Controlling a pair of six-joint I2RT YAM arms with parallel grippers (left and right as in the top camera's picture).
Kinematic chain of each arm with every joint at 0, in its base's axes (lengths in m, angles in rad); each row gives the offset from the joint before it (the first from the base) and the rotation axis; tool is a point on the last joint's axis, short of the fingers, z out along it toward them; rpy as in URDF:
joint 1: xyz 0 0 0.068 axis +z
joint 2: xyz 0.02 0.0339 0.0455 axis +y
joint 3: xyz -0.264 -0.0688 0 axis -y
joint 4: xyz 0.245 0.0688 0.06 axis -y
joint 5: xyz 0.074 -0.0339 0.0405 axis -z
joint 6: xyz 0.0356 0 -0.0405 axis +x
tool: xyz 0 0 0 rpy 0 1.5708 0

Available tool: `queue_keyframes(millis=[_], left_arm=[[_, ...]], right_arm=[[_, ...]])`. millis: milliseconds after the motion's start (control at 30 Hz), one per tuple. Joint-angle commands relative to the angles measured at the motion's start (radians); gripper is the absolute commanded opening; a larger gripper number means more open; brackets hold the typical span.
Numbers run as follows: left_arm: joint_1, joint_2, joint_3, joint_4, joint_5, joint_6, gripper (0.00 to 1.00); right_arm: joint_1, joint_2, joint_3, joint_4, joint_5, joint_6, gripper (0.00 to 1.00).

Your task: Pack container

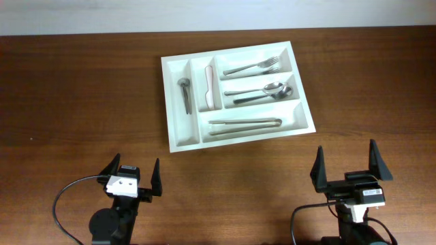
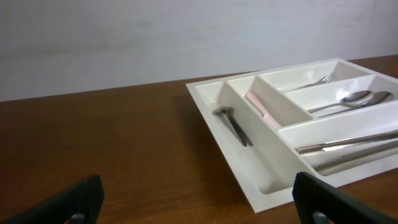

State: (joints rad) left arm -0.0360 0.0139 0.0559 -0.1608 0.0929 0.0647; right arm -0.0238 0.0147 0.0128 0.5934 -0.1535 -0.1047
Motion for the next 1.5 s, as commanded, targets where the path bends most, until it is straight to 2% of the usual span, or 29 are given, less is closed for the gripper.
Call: queue_keyframes(millis=[0,433,733,1467], left_arm=[[0.007,-0.009,-0.01,0.003,-0.01,0.016,0.99],[0.007,-0.009,-0.01,0.003,-0.01,0.016,0.99],[0.007,-0.009,-0.01,0.003,-0.01,0.016,0.99],[0.007,-0.009,-0.01,0.003,-0.01,0.016,0.99]], right_arm=[[0.011,-0.011,-0.007,-0.028,0.042,0.004,0.99],[0.011,-0.011,-0.007,-0.445,0.06,0.004,0.99],[0.012,-0.011,-0.007,-0.662,0.041,0.008,0.99],[0.011,-0.011,-0.007,-0.664,0.054,0.008,0.99]])
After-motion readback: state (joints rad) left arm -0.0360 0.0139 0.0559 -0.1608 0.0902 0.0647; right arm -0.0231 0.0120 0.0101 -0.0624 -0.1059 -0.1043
